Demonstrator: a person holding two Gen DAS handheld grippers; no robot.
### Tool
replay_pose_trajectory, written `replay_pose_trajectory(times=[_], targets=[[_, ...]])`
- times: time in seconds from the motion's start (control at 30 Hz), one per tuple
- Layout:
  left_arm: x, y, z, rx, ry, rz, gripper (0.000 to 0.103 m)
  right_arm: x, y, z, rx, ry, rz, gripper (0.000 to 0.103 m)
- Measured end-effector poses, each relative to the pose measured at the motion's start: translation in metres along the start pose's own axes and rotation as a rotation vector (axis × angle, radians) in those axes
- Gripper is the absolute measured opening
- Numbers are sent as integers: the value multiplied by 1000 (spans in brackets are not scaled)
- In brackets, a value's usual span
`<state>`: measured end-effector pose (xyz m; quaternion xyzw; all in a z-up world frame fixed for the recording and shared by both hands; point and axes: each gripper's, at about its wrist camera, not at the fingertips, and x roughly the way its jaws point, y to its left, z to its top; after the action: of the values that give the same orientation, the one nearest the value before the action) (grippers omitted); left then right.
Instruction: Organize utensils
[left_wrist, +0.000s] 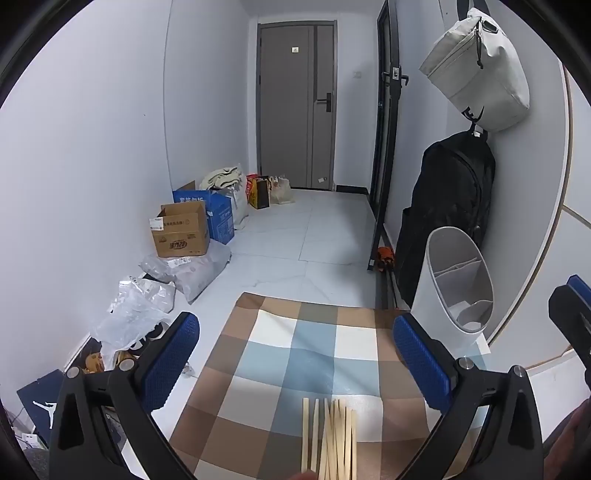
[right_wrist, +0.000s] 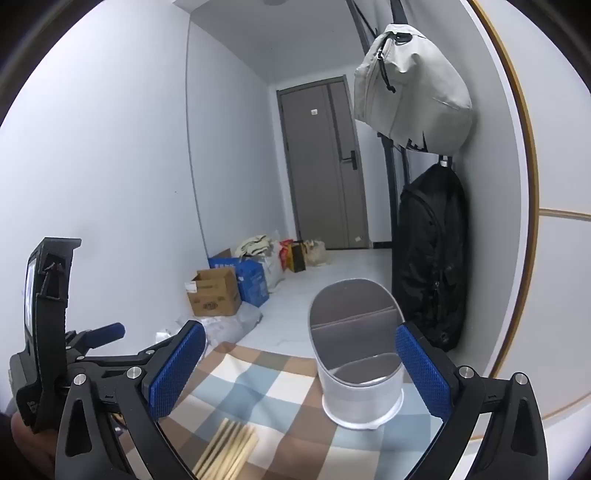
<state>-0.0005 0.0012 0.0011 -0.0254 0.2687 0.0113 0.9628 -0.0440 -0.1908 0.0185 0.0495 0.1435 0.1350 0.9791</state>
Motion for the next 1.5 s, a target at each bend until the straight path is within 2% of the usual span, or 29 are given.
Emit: replay_pose_trajectory(times=[0.13,0.43,1.5], targets=[[4,2,-1,-13,5,-21,102,0,1,0,-6,-1,2,103],[5,-2,-2,19,11,-3,102,1,-4,4,-11,-3,-1,103],[4,0,-3,12,-1,12,102,-2,-1,0,-7,-11,-9,103]])
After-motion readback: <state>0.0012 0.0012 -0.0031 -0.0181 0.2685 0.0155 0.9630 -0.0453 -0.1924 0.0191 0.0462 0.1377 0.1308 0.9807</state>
